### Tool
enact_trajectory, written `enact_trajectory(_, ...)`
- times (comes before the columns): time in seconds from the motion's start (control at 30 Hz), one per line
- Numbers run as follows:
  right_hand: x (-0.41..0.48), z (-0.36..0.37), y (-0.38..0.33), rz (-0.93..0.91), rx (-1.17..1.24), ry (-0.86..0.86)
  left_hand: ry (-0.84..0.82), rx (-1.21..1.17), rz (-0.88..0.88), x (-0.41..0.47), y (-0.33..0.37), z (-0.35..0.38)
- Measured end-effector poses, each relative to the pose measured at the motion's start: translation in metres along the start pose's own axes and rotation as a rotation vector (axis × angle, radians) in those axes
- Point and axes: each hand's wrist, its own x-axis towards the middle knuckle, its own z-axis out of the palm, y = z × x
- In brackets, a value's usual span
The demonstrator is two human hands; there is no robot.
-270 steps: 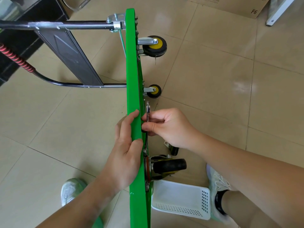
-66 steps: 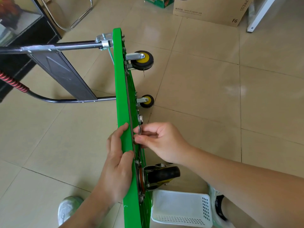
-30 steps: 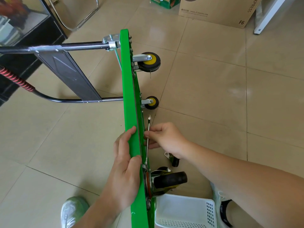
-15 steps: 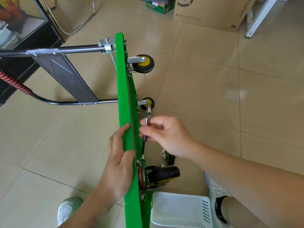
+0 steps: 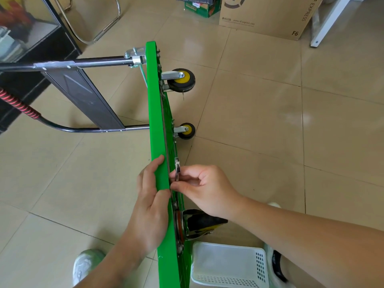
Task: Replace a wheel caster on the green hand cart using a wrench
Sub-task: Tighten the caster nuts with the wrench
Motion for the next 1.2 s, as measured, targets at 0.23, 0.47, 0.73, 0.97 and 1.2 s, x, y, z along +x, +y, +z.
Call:
enact_trajectory(0.23,0.014,-0.001,0.007,0.056,0.042,0.051,-0.004,-0.039,-0.016,0.000,0.000,-0.001)
enact_trajectory(0.47,0.046,-0.014,0.018,0.313,0.106,0.069,-0.015,-0.043,-0.007,0.001,-0.004,0.000)
enact_trajectory(0.73,0.060,-0.021,0.016,0.439,0.112,0.061,-0.009,-0.040,0.002,0.002,-0.004,0.000)
enact_trajectory(0.97,0.021,-0.021,-0.021,0.091,-0.042,0.002,-0.009,-0.017,-0.004,0.000,-0.001,-0.001)
enact_trajectory(1.2,-0.003,-0.004,-0.004,0.044,-0.082,-0.044,0.009,-0.031,-0.011,0.000,-0.001,0.000)
